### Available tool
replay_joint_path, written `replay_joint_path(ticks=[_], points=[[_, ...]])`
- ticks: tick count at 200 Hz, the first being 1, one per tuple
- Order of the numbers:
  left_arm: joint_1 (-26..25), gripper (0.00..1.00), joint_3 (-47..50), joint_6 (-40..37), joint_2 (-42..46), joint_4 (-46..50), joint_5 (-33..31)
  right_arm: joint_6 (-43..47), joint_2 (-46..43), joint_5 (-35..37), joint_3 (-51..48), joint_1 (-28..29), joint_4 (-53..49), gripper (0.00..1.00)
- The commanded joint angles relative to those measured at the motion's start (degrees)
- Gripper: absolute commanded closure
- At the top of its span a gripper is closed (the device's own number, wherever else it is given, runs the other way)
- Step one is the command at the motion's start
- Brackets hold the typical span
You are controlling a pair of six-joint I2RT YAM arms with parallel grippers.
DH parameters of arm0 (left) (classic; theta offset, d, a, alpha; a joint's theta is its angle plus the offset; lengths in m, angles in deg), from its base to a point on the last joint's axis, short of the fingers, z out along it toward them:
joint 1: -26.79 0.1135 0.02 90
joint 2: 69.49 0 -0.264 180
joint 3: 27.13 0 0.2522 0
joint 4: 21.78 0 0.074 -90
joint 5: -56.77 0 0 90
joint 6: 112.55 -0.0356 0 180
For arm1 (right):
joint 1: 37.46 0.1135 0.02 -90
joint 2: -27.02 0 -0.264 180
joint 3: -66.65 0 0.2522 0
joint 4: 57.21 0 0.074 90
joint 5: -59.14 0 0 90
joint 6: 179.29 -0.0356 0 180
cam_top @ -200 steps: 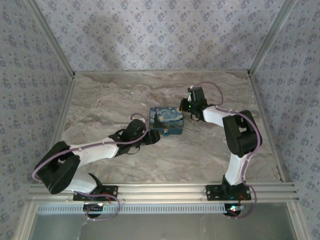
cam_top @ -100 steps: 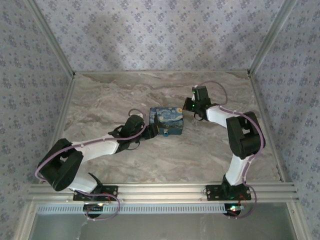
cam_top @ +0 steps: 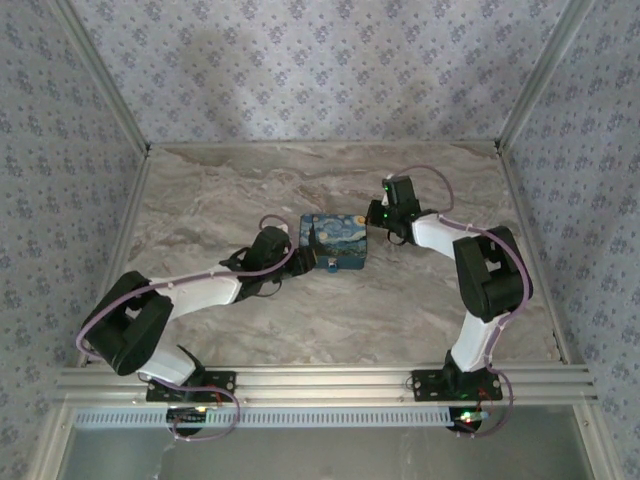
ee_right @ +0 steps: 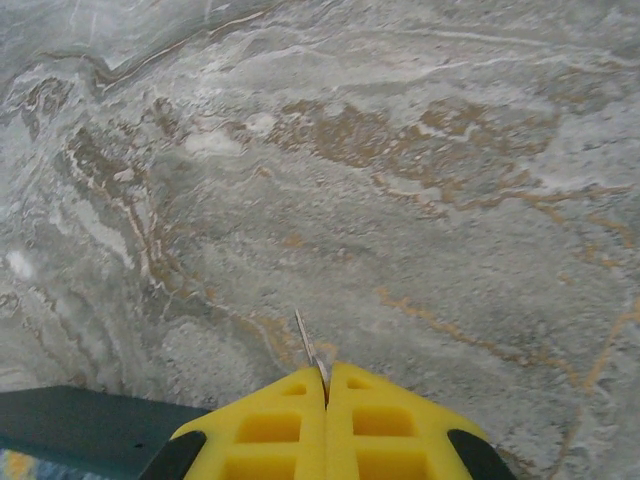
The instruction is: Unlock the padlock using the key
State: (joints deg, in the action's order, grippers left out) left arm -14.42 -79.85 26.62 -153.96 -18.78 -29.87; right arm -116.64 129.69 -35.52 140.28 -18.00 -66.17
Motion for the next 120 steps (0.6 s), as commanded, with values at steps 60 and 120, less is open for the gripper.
replay_joint_path(ticks=[60, 120], points=[[3.77, 0.6, -2.04, -1.17, -1.5, -1.74, 1.3, 0.64, 1.52, 0.4, 0.75, 3.86, -0.81, 1.0], [5.05, 0.58, 0.29, -1.3, 2.95, -0.08, 0.8, 0.72, 2.36, 0.59, 2.27, 4.85, -1.62, 1.0]])
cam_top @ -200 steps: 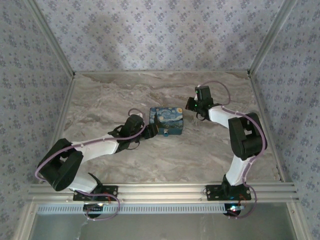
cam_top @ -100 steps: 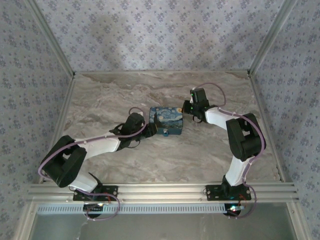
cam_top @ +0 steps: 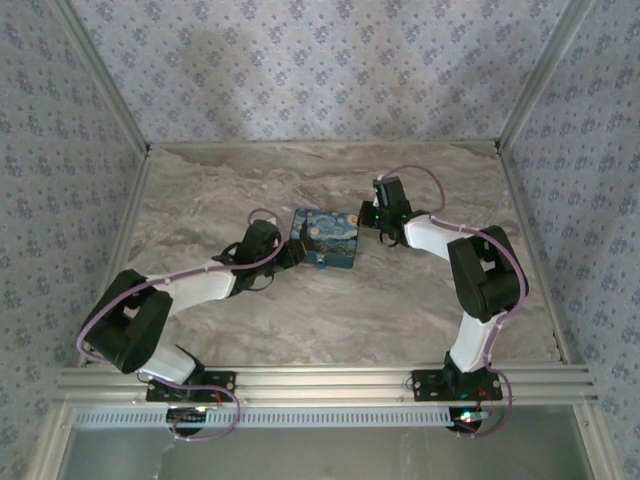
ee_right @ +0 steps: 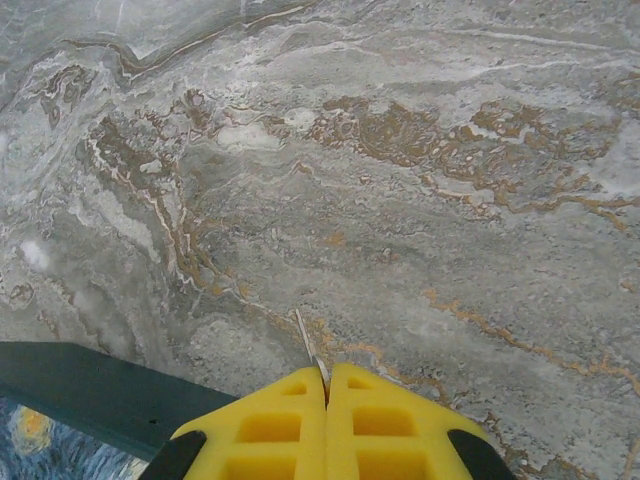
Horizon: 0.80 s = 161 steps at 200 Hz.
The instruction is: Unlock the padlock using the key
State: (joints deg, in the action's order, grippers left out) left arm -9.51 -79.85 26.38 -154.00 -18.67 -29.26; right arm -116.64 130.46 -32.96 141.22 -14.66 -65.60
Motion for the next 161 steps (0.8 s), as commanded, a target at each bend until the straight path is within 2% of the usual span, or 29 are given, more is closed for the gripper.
replay_joint_path(ticks=[1, 47, 64, 99, 131, 161], points=[[0.11, 0.57, 0.42, -1.04, 3.14, -0.13, 0.18, 0.72, 1.59, -1.95, 1.32, 1.52, -2.19, 1.0], [-0.22, 0.36, 6.05, -0.79, 10.64, 1.07, -0.78, 0.99, 0.98, -1.85, 1.15, 1.58, -2.34, 1.0], [-0.7, 0.24, 8.17, -1.2, 13.27, 0.96, -1.47, 0.99, 0.98, -1.67, 1.01, 1.69, -2.26, 1.0], [-2.41, 0.12, 12.57, -2.87, 16.58, -2.69, 0.3, 0.75, 1.37, -1.83, 1.05, 1.71, -2.03, 1.0], [-3.26, 0.1, 14.15, -2.02, 13.1, -8.37, 2.57, 0.72, 1.5, -2.02, 1.06, 1.76, -1.72, 1.0], [-6.16, 0.11, 15.02, -3.97, 5.9, -20.91, 0.33, 0.81, 1.51, -2.02, 1.04, 1.79, -1.68, 1.0]])
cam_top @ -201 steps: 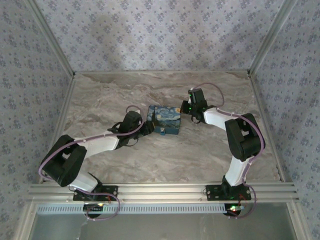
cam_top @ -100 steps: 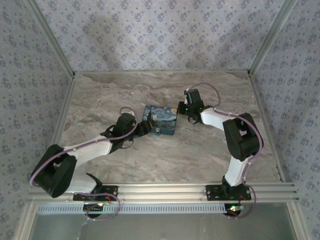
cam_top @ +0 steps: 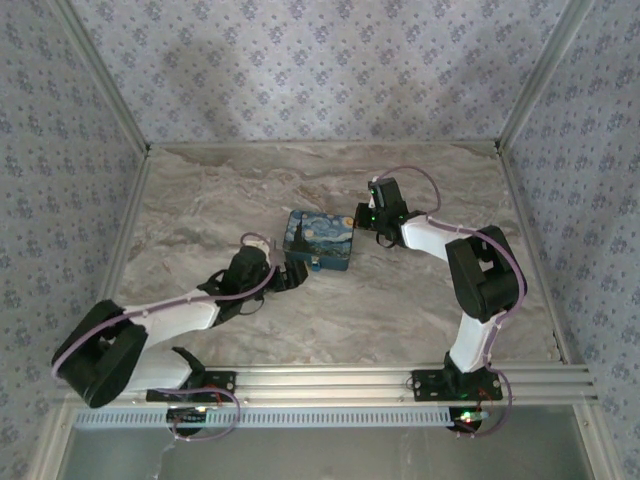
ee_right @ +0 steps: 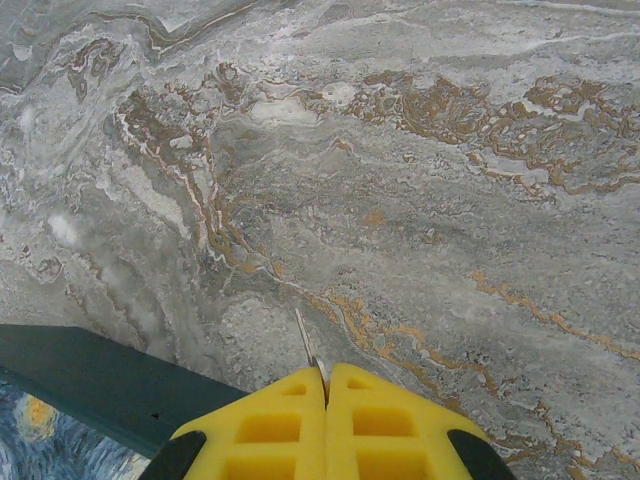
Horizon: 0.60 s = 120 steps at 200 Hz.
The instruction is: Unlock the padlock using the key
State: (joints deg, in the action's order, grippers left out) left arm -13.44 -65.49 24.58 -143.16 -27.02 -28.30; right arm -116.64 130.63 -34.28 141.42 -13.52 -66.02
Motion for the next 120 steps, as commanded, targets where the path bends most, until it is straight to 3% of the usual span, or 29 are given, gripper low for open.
replay_joint_path(ticks=[1, 60, 120], points=[[-2.27, 0.11, 0.63, -2.29, -5.19, -12.86, -0.58, 0.81, 1.33, -0.75, 0.81, 0.66, -1.26, 1.0], [-3.44, 0.14, -5.93, -4.47, -20.13, -20.79, 2.35, 1.01, 1.15, -1.01, 0.59, 0.51, -1.06, 1.0], [-4.76, 0.15, -7.52, -9.39, -23.98, -22.57, -1.8, 1.43, 1.48, -1.68, 1.04, 0.55, -0.74, 1.0]])
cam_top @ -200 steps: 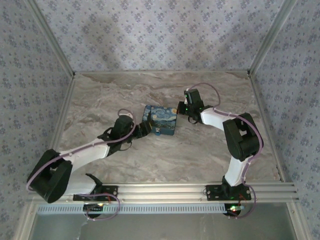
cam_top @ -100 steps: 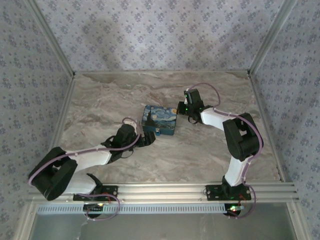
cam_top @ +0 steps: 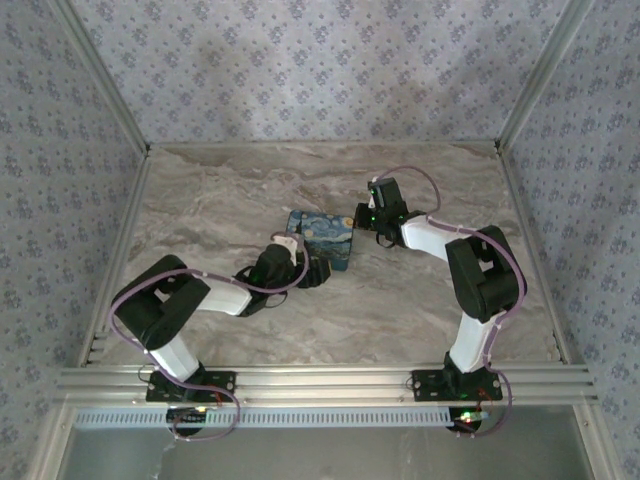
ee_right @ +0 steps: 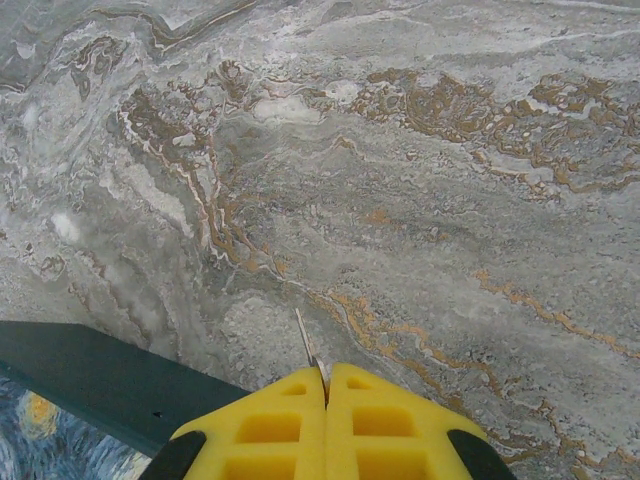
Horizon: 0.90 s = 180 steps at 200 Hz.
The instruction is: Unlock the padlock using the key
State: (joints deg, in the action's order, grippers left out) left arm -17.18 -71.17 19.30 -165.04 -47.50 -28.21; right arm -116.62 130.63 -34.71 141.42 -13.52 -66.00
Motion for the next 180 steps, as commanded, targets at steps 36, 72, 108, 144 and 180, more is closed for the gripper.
replay_joint_path(ticks=[36, 72, 108, 144, 180], points=[[-2.24, 0.16, -2.37, -7.84, -3.73, -4.1, -3.22, 1.49, 1.77, -1.37, 1.03, 0.49, -0.67, 1.0], [-2.26, 0.24, -3.65, -10.71, -5.68, -6.17, 1.63, 1.4, 2.29, -1.65, 1.14, 0.48, -0.56, 1.0], [-2.26, 0.31, -3.06, -11.08, -5.96, -9.69, 4.04, 1.4, 2.43, -1.61, 1.39, 0.54, -0.71, 1.0], [-2.23, 0.32, -2.29, -11.26, -6.05, -12.48, 6.51, 1.49, 2.3, -1.44, 1.48, 0.57, -1.02, 1.0], [-2.19, 0.32, -1.73, -11.1, -5.45, -12.71, 6.18, 1.43, 2.06, -1.37, 1.37, 0.54, -1.2, 1.0]])
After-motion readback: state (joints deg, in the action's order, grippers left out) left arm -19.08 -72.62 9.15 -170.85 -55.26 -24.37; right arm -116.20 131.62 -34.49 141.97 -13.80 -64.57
